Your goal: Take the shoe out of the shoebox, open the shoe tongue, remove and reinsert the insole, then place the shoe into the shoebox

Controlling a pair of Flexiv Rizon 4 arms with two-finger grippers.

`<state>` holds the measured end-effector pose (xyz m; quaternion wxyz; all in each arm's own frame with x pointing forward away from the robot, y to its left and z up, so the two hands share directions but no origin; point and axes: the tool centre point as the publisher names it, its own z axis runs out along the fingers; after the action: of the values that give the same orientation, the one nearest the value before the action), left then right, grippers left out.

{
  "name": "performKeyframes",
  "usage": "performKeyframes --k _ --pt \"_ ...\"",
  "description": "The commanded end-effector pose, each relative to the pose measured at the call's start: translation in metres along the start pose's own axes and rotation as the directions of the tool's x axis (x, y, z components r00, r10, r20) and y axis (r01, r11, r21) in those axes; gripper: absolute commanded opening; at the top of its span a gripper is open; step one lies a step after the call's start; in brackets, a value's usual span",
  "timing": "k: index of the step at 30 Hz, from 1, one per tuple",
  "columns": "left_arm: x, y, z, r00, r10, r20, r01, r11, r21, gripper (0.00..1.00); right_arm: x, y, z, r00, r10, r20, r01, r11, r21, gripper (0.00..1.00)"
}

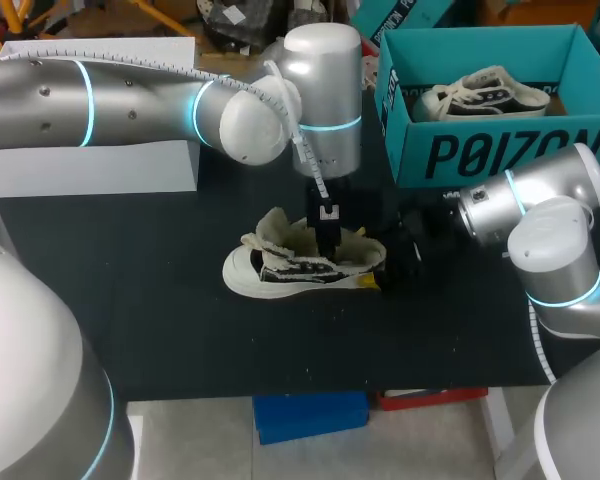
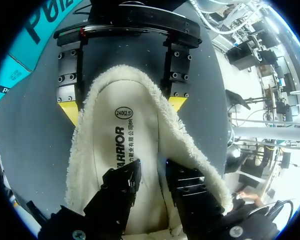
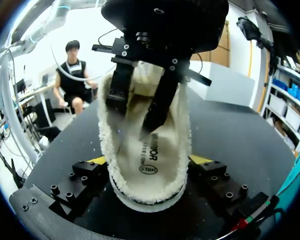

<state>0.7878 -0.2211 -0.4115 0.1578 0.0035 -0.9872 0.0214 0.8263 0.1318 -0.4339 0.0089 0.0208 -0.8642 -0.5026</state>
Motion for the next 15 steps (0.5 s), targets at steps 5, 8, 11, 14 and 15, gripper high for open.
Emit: performKeyframes --k 5,8,11,14,15 --pt "0.005 0.003 0.007 0.987 -0.054 0.150 0.073 0.989 -0.127 0.35 -0.002 -0.002 -0.001 1.000 0.001 0.001 -0.001 1.000 0.001 0.00" --pt "0.001 0.006 0.009 0.970 -0.075 0.230 0.118 0.977 -0.177 0.32 -0.002 -0.002 -0.001 1.000 0.001 0.001 -0.001 1.000 0.001 0.00" --pt "-0.002 0.008 0.012 0.945 -0.087 0.316 0.163 0.961 -0.224 0.30 -0.002 -0.002 -0.001 1.000 0.001 0.001 -0.001 1.000 0.001 0.00" --pt "-0.004 0.009 0.017 0.923 -0.088 0.373 0.191 0.950 -0.248 0.29 -0.002 -0.002 -0.001 1.000 0.001 0.001 -0.001 1.000 0.001 0.00" --pt "-0.006 0.010 0.019 0.911 -0.093 0.403 0.212 0.942 -0.261 0.30 -0.002 -0.002 -0.001 1.000 0.001 0.001 -0.001 1.000 0.001 0.00"
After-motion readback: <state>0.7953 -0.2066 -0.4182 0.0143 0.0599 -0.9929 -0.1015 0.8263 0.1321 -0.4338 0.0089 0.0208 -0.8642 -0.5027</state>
